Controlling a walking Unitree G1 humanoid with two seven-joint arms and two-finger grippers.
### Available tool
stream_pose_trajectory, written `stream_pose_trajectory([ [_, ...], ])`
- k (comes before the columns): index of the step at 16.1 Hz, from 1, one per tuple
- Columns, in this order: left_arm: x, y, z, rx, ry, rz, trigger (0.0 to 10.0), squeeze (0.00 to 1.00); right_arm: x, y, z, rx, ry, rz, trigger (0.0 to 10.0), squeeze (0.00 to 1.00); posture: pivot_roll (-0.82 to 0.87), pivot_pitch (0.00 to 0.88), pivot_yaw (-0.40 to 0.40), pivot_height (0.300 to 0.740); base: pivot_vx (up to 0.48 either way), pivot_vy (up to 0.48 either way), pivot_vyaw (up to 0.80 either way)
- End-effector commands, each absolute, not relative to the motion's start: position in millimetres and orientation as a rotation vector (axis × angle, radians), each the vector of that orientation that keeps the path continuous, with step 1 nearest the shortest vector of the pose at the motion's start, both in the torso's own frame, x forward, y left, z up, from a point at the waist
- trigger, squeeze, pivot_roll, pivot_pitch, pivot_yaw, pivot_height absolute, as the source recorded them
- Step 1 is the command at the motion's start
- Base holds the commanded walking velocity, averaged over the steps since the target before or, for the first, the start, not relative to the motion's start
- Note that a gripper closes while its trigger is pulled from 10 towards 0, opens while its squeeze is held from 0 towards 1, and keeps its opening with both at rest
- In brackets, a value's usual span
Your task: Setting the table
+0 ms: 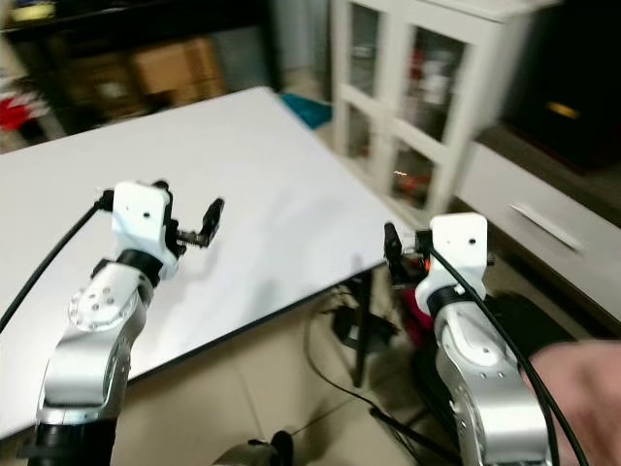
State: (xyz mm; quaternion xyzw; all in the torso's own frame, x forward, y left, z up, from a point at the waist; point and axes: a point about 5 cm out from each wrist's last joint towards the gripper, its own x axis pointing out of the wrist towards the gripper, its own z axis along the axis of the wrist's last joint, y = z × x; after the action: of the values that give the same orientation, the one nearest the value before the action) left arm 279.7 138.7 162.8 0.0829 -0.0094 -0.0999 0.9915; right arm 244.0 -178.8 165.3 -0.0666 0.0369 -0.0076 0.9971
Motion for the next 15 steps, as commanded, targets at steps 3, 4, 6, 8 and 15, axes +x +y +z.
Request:
stream_pose_trajectory([
  [3,270.0,130.3,159.1,0.149,0.015,-0.243,10.0,0.00,237.8,-179.7,167.9,-0.163,0.063,-0.021,10.0,1.00,0.00,0.000,0.068,0.740,0.000,0.000,0.80],
  [4,269.0,130.1,159.4,0.152,0.018,-0.254,10.0,0.00,236.3,-179.9,168.2,-0.159,0.064,-0.020,10.0,1.00,-0.01,0.000,0.071,0.740,0.000,0.000,0.80],
  [6,271.2,139.3,164.0,0.178,0.022,-0.256,10.0,0.00,235.5,-177.8,170.7,-0.120,0.059,-0.019,10.0,1.00,0.02,0.000,0.065,0.740,0.000,0.000,0.80],
  [8,272.4,143.7,162.9,0.194,0.034,-0.221,10.0,0.00,239.1,-174.9,164.2,-0.057,0.091,-0.015,10.0,1.00,0.02,0.000,0.078,0.740,0.000,0.000,0.80],
  [15,271.6,136.7,160.0,0.186,0.068,-0.248,10.0,0.00,237.9,-163.3,161.0,0.002,0.115,0.060,10.0,1.00,0.03,0.000,0.092,0.740,0.000,0.000,0.80],
])
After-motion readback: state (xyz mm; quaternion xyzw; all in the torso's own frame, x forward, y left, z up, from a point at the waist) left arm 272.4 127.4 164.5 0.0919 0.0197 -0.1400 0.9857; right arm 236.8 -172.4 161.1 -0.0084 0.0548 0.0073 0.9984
